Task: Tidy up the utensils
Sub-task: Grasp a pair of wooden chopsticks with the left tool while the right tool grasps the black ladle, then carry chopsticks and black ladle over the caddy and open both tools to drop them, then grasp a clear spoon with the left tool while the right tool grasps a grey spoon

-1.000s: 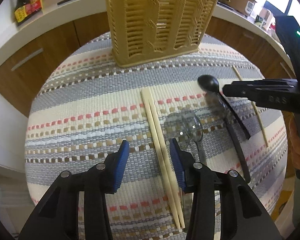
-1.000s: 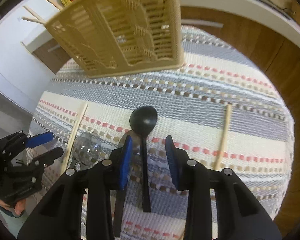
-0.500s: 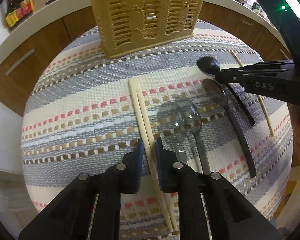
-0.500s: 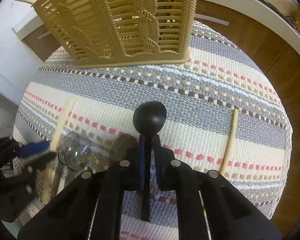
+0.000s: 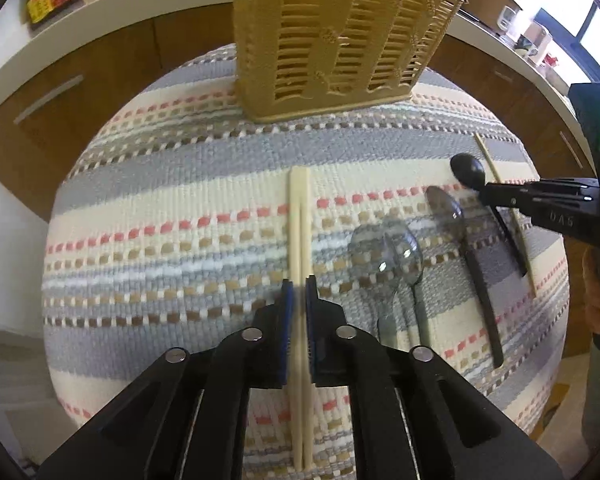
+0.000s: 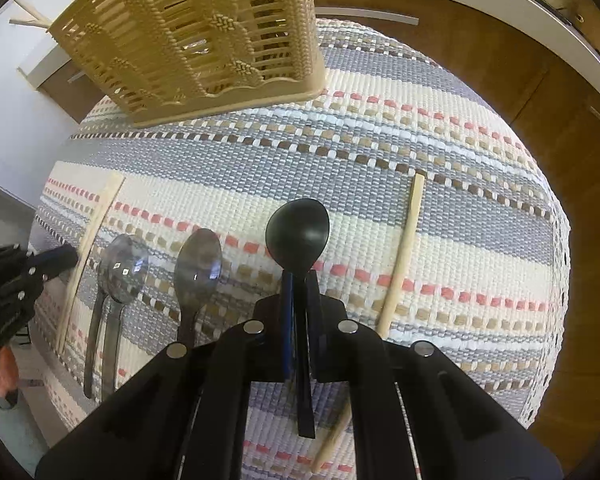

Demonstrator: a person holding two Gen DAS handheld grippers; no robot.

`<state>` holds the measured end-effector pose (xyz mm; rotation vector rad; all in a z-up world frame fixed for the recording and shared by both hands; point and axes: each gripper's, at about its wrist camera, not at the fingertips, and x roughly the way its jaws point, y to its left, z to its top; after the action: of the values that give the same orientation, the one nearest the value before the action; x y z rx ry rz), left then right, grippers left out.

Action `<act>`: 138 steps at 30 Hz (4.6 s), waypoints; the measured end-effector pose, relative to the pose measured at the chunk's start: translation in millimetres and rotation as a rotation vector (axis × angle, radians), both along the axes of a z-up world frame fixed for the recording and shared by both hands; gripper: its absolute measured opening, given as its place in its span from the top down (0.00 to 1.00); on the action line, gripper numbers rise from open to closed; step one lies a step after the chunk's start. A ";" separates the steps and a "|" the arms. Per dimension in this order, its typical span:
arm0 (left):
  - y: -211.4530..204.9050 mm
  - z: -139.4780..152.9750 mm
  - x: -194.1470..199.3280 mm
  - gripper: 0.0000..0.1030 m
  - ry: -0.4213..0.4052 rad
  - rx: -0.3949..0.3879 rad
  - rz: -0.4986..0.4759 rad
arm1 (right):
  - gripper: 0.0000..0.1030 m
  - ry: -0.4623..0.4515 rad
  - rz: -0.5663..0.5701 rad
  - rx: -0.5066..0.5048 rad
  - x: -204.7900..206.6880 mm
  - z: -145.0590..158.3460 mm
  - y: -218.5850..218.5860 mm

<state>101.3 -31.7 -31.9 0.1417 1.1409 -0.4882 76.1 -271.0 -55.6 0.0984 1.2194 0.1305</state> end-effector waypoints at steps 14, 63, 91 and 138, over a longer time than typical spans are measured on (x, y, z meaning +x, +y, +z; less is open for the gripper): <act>-48.3 -8.4 28.1 0.76 0.028 0.220 -0.101 | 0.94 0.100 0.101 -0.078 29.5 -3.1 19.7; -47.0 177.3 54.9 0.90 -1.010 -0.409 0.268 | 0.95 -0.950 -0.003 0.106 97.5 179.0 1.1; -20.8 159.0 21.2 0.52 -0.883 -0.444 0.210 | 0.73 -0.847 0.012 0.190 40.1 157.1 -17.0; 4.9 90.5 -125.6 0.43 -0.714 -0.177 0.244 | 0.53 -0.228 -0.158 0.088 -65.3 31.5 -31.8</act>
<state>-24.3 -26.8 58.6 0.0154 0.4044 -0.2790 10.7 -302.8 -24.1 0.2495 0.9738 0.0553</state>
